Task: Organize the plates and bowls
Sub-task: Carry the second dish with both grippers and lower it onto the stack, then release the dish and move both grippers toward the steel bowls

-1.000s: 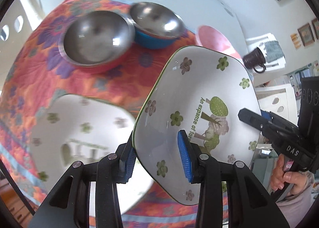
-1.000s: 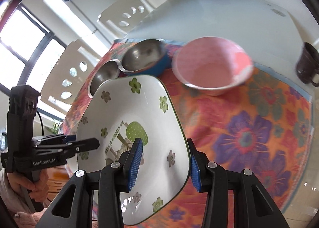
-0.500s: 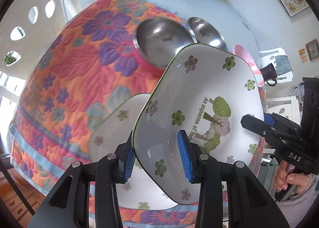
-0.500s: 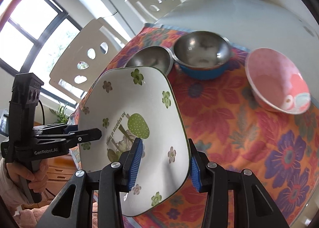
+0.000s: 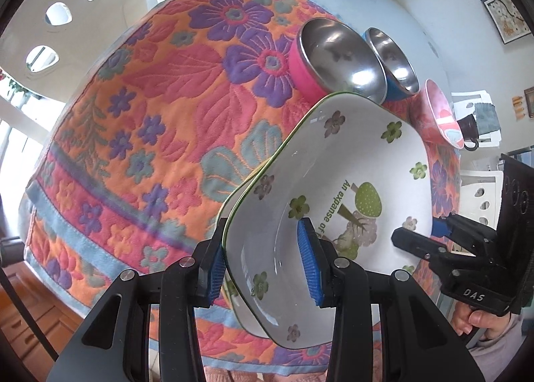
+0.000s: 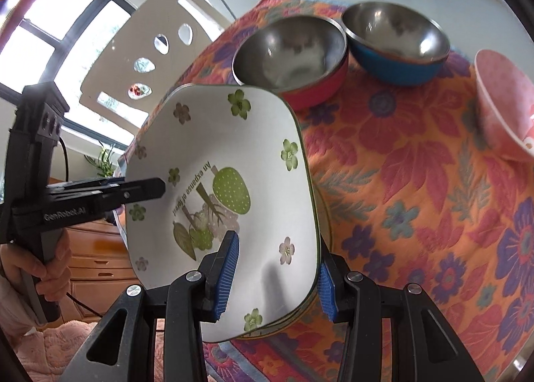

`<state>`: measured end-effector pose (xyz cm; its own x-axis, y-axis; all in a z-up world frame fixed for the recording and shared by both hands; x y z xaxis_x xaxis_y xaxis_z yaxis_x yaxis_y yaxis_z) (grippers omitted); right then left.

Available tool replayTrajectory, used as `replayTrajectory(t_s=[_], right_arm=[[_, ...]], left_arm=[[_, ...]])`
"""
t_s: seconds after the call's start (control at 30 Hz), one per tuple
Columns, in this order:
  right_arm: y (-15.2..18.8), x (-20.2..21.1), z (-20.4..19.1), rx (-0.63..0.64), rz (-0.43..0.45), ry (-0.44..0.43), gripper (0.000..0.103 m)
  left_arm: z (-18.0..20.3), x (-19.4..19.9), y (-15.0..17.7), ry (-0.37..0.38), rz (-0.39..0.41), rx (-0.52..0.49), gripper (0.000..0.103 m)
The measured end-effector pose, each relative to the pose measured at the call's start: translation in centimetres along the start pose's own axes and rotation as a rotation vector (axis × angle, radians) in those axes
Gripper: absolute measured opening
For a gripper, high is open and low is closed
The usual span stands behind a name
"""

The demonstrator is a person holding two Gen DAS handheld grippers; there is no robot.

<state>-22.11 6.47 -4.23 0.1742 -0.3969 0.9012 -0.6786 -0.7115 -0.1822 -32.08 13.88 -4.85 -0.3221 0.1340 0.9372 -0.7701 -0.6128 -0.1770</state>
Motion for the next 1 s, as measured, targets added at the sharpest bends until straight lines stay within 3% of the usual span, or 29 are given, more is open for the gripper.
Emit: replayTrajectory(t_s=[0.6,1.0], right_arm=[[2.1,-3.6,-1.8,-0.034,-0.073,0.033,0.043],[2.4,-2.7,-1.3,-0.187,-0.066,0.057,0.043]], left_arm=[[-1.9,-1.5,-0.1,-0.016,-0.069,-0.033,0.036],[-1.4,-3.2,-0.3,0.012,-0.148,-0.099,0.036]])
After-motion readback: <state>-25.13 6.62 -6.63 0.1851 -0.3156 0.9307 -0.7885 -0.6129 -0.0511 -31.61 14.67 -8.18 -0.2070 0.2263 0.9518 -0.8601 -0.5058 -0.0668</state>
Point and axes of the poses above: each gripper's, at about its wrist camera, not at the fingertips, and x roughly against the way its jaws point, z to its right, y to its underside, the point moved 6 cm from there along -x, roughly the way its jaws point, and after that the axes turned 5 degrees about -x, right-handed, at the moved point
